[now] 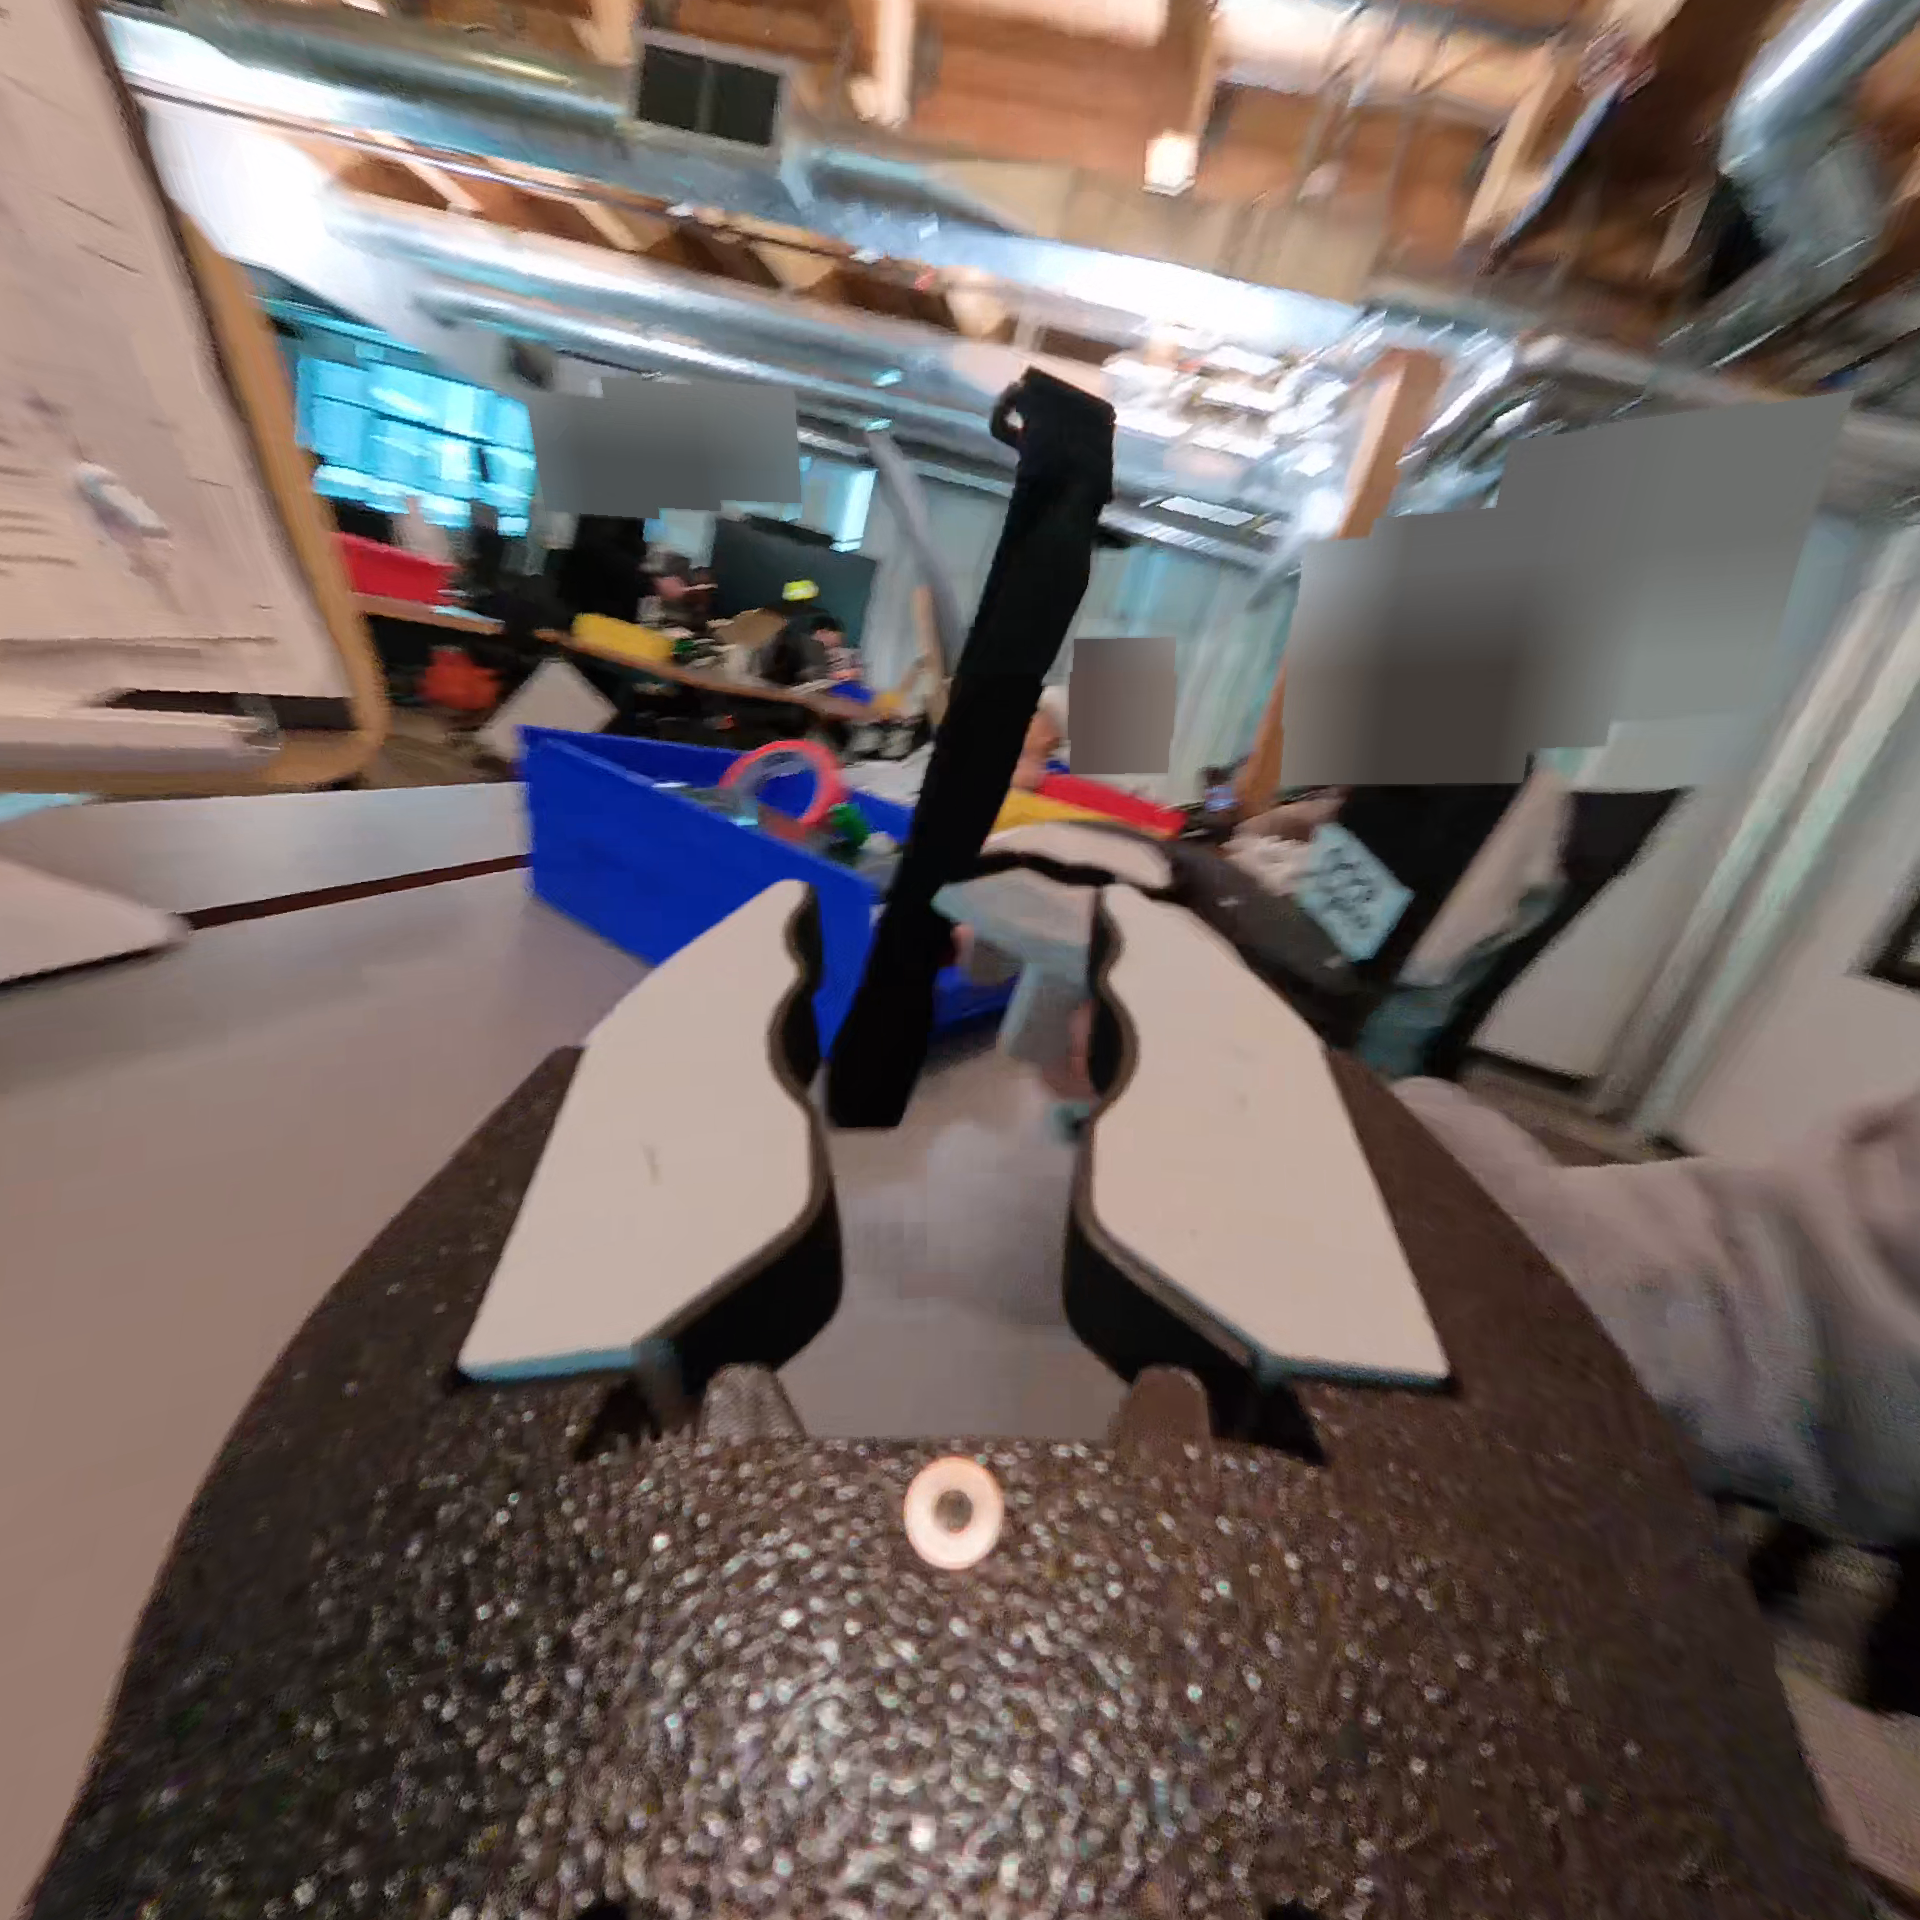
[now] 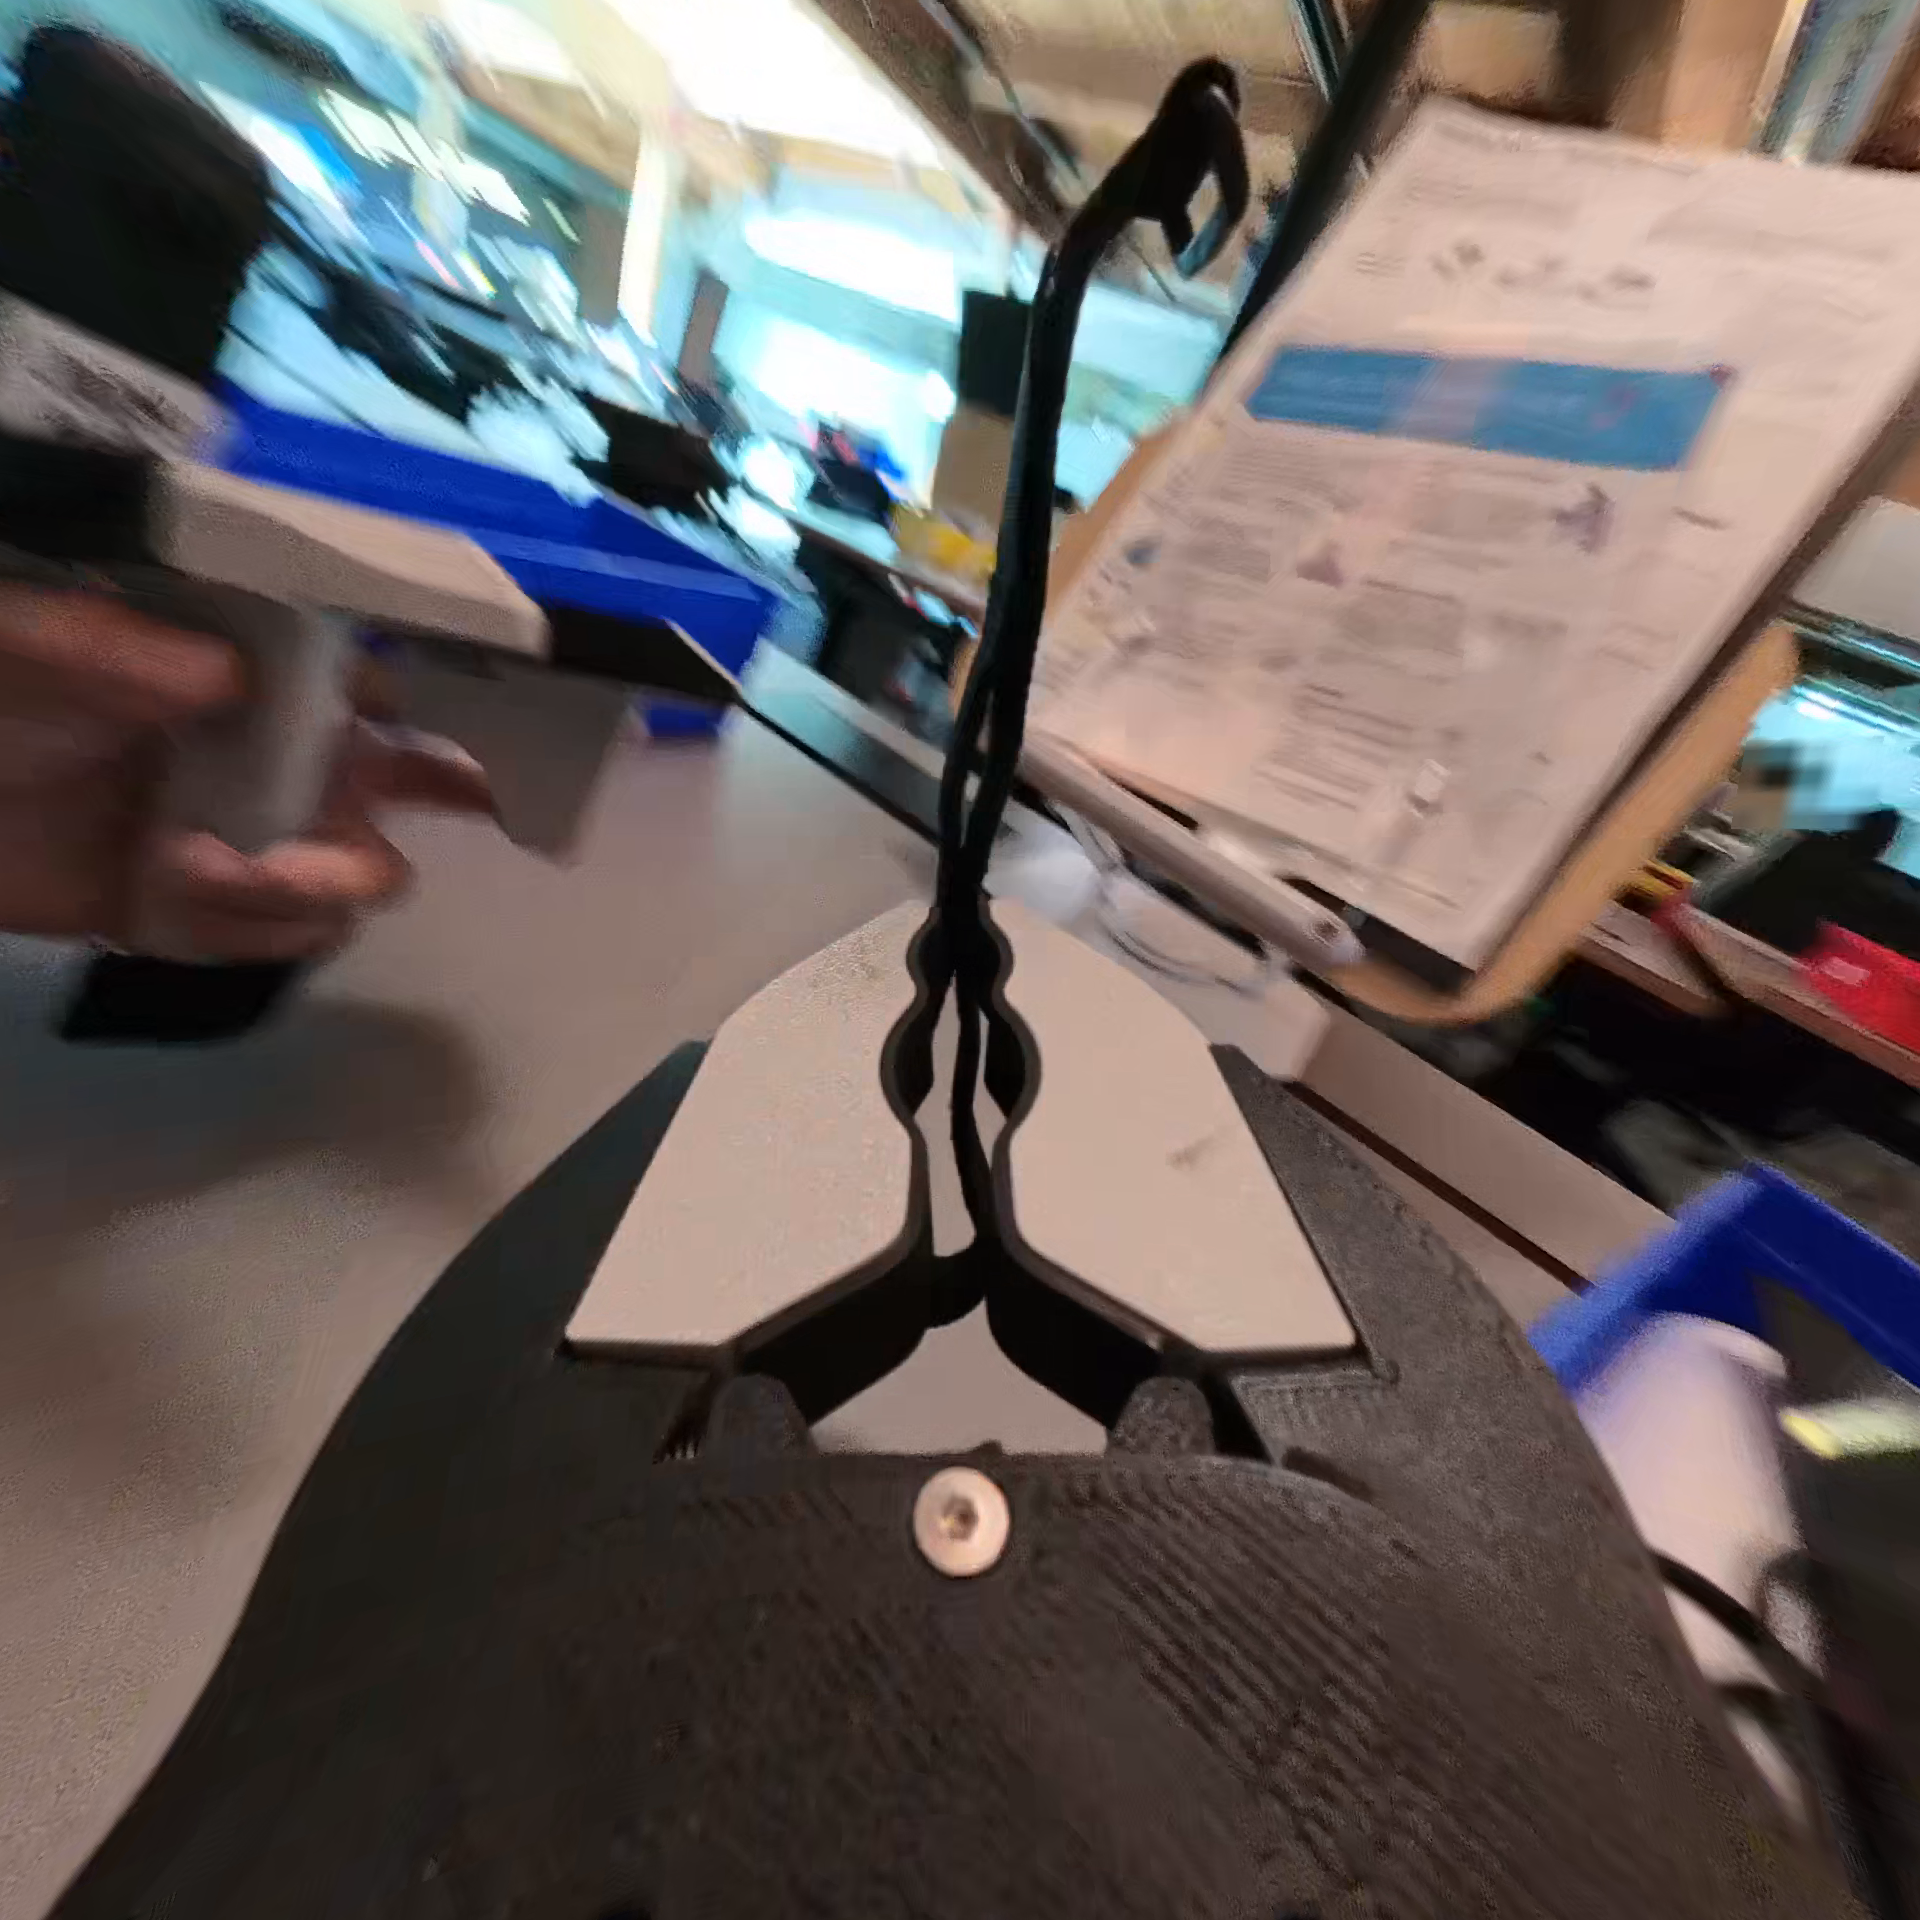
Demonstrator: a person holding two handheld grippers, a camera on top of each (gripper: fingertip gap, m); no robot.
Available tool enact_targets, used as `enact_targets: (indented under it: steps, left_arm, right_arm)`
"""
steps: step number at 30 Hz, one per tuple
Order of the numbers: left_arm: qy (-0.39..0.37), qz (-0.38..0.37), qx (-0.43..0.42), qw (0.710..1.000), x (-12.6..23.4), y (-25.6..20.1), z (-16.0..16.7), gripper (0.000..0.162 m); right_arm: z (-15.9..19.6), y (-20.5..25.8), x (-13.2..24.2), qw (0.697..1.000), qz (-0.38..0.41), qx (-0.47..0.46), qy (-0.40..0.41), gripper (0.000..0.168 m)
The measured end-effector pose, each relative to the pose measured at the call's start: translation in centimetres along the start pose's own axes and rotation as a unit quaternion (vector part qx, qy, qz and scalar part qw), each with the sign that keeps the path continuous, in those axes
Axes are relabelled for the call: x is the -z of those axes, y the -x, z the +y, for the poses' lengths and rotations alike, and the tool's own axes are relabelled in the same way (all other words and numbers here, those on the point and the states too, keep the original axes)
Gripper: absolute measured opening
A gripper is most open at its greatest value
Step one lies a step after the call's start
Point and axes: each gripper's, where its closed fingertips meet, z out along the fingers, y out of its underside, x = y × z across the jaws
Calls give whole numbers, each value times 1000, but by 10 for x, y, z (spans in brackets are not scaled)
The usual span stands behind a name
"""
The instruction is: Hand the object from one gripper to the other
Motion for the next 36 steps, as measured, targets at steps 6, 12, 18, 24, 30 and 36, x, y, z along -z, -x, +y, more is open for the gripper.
enact_targets:
  steps: [6, 12, 18, 24, 30, 36]
  left_arm:
    - [152, -152, -449, 868, 2, 17, 23, 63]
    - [206, -148, -718, 648, -16, 3, 55, 64]
    - [189, -151, -771, 589, -16, -1, 47, 67]
    - [158, -157, -829, 513, -17, -8, 42, 68]
    - [130, -134, -861, 473, -29, -26, 56, 45]
    - [118, -150, -799, 571, -25, -28, 42, 5]
  right_arm:
    - [46, 11, -3, 989, -71, -7, 133, 5]
    - [11, 47, 2, 936, -235, -256, 53, 5]
    - [-5, 40, 14, 844, -318, -432, 13, 5]
    - [-15, 39, 16, 766, -353, -537, -16, 4]
    - [-19, 48, 15, 733, -372, -569, -18, 5]
    - [-9, 43, 9, 810, -317, -493, -8, 15]
